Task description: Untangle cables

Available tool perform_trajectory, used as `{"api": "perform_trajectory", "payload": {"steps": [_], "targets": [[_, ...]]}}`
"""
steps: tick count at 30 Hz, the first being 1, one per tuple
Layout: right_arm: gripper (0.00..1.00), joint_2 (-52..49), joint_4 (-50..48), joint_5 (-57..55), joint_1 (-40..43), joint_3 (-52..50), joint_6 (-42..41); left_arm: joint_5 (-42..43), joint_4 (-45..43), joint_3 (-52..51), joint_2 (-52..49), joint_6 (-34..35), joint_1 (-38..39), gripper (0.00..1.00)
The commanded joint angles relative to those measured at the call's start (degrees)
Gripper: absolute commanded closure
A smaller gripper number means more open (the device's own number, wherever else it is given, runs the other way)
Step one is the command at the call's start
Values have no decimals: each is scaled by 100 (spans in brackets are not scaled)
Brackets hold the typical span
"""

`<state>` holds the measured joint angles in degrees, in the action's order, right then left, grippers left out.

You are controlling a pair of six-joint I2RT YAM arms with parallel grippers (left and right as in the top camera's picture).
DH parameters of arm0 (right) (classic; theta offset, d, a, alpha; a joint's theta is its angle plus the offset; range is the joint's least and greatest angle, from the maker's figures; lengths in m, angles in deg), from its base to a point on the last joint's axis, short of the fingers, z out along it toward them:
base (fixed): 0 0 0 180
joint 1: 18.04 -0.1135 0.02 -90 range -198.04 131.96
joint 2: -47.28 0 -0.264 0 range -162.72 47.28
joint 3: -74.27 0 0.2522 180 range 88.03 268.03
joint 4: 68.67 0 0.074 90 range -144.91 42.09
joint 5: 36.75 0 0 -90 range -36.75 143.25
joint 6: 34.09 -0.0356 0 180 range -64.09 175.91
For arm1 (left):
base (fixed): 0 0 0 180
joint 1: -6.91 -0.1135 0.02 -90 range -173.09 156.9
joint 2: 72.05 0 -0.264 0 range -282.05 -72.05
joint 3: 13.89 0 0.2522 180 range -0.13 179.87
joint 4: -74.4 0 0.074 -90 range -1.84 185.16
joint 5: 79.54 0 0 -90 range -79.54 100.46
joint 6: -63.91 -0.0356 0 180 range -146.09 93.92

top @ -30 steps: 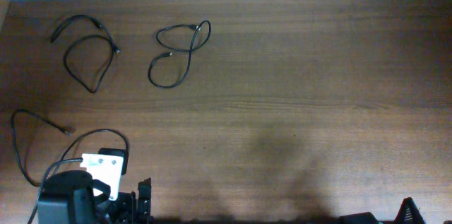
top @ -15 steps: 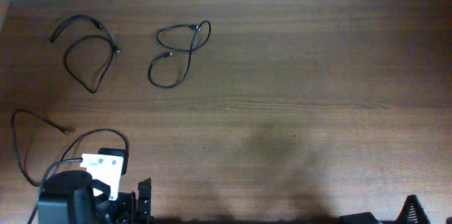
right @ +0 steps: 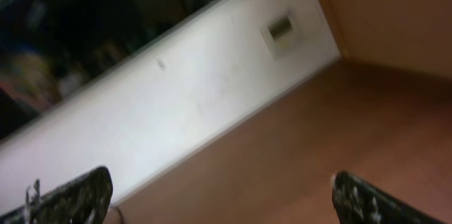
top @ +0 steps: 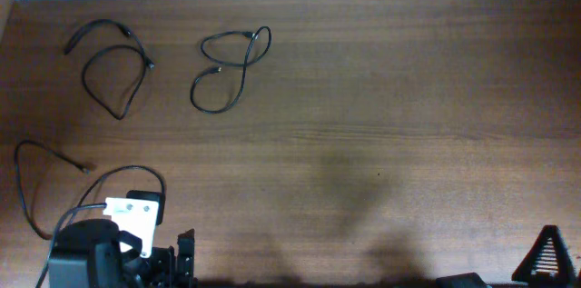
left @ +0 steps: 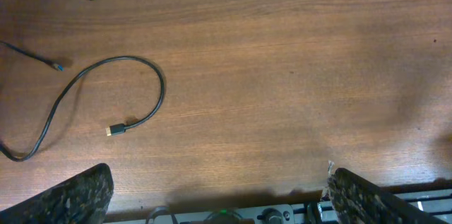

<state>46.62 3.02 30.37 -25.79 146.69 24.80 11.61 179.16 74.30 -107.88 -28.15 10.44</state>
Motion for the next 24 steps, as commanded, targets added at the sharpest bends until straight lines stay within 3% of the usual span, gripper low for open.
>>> {"api": "perform_trajectory", "payload": {"steps": [1, 5, 11, 19, 24], "targets": [[2, 37, -752, 13, 28, -251, 17, 61, -9, 2, 20, 59, 7, 1], [2, 37, -1952, 13, 28, -872, 17, 61, -9, 2, 20, 59, 7, 1], [2, 39, -4568, 11, 28, -2304, 17, 61, -7, 2, 20, 59, 7, 1], [1, 39, -4684, 11, 28, -2677, 17, 61, -9, 2, 20, 59, 7, 1], [2, 42, -5007, 13, 28, -3654, 17, 61, -9, 2, 20, 59, 7, 1]]}}
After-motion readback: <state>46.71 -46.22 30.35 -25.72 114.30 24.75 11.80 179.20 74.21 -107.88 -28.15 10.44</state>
